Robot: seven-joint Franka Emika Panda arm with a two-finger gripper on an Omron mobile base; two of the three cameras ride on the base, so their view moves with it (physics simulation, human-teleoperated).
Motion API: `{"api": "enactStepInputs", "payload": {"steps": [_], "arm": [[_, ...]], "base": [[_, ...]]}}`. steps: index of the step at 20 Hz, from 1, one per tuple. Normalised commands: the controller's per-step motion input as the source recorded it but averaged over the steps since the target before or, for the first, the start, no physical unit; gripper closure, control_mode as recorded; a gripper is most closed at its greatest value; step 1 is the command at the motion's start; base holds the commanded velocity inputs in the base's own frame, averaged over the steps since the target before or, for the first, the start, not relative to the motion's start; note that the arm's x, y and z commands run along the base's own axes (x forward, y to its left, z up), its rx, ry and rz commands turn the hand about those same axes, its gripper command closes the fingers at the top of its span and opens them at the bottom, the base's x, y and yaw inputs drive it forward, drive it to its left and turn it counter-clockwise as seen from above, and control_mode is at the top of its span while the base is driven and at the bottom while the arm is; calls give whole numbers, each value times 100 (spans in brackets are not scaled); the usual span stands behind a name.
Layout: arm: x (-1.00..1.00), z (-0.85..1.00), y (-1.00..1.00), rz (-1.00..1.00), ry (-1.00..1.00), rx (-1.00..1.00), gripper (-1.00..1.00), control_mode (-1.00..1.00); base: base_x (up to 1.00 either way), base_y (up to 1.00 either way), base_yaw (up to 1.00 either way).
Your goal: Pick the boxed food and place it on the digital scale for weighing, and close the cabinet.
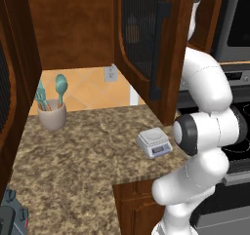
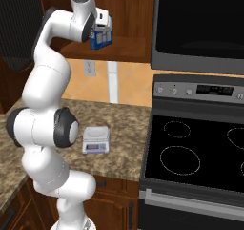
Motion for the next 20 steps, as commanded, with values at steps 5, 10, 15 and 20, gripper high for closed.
{"api": "enactStepInputs", "payload": {"steps": [5, 10, 15, 20], "arm": [[19, -9, 0, -5, 0, 0, -100, -100], [25, -11, 0, -6, 0, 0, -100, -100], [30, -5, 1, -4, 0, 0, -100, -100], [30, 0, 0, 0, 0, 0, -100, -100]], "base": [[0, 0, 0], [0, 0, 0], [0, 0, 0], [0, 0, 0]]}}
